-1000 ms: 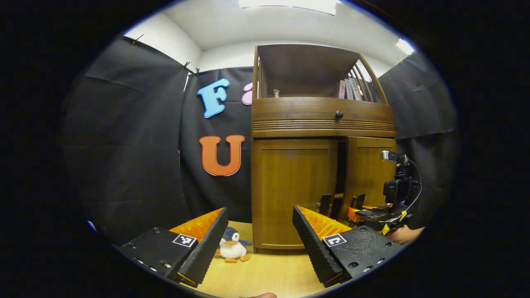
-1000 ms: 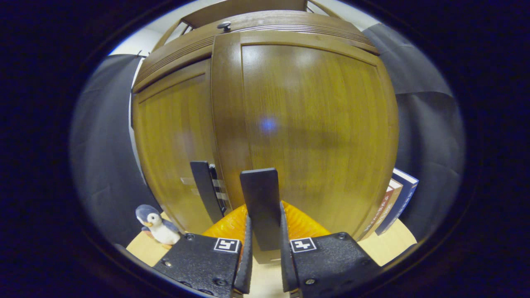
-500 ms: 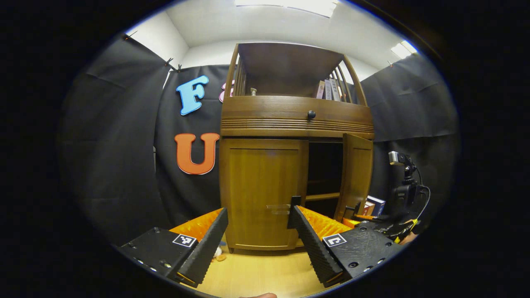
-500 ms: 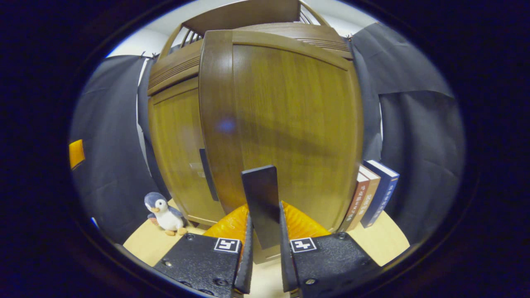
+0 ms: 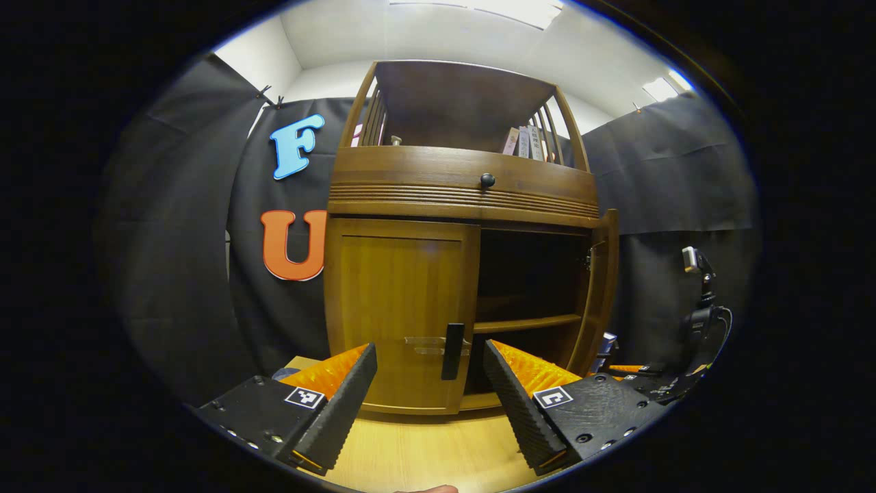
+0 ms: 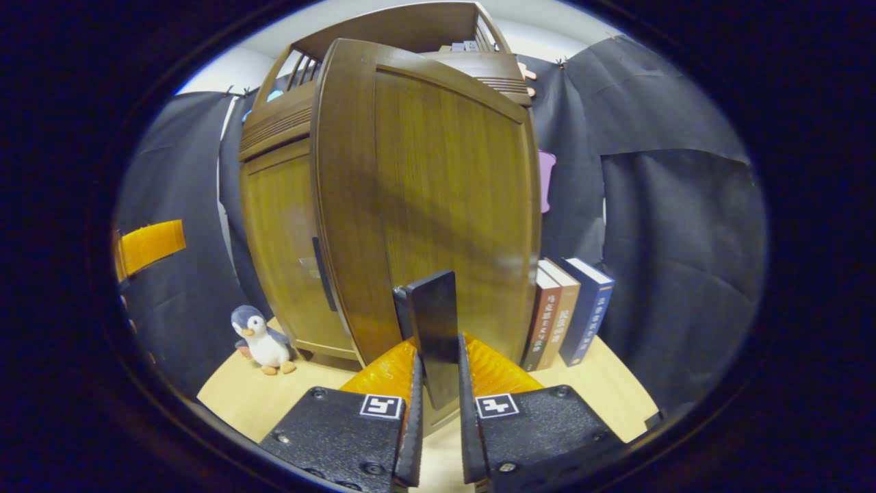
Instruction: Open the right door of the double-door shoe cabinet with the right hand, and open the left door with the left hand.
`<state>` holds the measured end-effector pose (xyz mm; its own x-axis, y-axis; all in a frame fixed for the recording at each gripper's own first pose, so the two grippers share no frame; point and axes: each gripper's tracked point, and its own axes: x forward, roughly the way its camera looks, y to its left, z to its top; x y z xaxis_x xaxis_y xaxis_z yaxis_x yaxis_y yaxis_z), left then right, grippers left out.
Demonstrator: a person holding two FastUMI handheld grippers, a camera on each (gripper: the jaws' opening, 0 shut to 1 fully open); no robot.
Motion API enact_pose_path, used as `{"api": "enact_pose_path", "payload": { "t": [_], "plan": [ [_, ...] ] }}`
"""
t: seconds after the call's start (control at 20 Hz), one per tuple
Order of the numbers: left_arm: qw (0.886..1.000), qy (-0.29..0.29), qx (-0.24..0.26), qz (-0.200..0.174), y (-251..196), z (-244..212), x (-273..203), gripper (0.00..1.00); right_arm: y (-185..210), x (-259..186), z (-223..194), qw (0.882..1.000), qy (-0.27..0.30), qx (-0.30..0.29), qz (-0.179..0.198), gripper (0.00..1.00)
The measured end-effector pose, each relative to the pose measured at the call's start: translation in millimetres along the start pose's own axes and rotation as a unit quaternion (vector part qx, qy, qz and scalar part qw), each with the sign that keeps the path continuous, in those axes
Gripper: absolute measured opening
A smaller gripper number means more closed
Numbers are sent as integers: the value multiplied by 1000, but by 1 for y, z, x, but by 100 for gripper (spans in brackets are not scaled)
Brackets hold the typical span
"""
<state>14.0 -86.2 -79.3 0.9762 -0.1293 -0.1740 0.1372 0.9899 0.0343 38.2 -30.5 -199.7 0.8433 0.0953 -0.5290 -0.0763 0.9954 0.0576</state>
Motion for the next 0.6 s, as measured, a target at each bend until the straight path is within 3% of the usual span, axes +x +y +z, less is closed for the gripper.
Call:
{"api": "enact_pose_path", "payload": {
  "t": [0.35, 0.6],
  "plan": [
    [999, 4, 6, -32, -33, -5, 20, 95, -34, -19, -5, 999, 3, 39, -19, 22],
    [999, 11, 11, -42, -45, -7, 32, 95, -37, -30, -26, 998, 28, 61, -11, 16]
  ]
}}
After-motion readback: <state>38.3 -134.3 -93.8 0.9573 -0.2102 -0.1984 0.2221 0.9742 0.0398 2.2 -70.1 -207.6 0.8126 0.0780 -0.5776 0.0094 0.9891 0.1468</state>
